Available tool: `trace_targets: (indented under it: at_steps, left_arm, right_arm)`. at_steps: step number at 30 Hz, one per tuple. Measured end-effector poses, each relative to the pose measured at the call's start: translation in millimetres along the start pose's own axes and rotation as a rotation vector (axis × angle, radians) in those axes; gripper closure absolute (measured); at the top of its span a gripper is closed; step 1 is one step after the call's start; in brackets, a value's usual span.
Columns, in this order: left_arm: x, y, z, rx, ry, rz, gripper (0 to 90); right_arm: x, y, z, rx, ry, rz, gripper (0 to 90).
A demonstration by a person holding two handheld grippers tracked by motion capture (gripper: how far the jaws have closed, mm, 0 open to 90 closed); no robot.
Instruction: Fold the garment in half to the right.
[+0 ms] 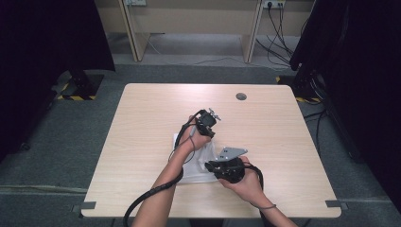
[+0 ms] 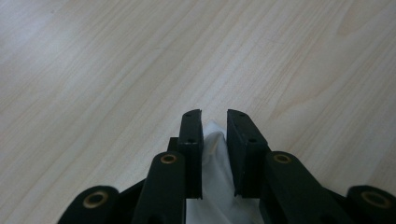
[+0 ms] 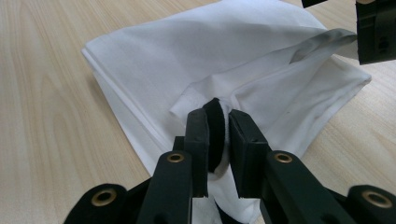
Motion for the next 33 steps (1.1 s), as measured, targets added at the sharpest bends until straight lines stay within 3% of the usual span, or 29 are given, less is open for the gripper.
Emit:
trace_targets:
  at_steps: [25,33]
  left_arm:
    - [1.0,3.6,-10.5,-0.016,0.036,-0.015,68.4]
    - [-12.4,-7.6,-8.1,-0.028,0.040,-0.044,66.8]
  right_arm:
    - [-10.2,14.6,11.2,0.031,-0.034,0.027,69.8]
    - [-25.2,23.5,1.4,0.069,0.033,0.040,66.5]
Point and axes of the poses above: each handheld gripper's, and its own axes: x roughly forward along the jaws, z roughly out of its underside, y roughly to its right, the point moved 4 cm from there along x, roughly forward along the jaws, and after that the axes turned 2 degrees about -y, right-handed, at the moved point
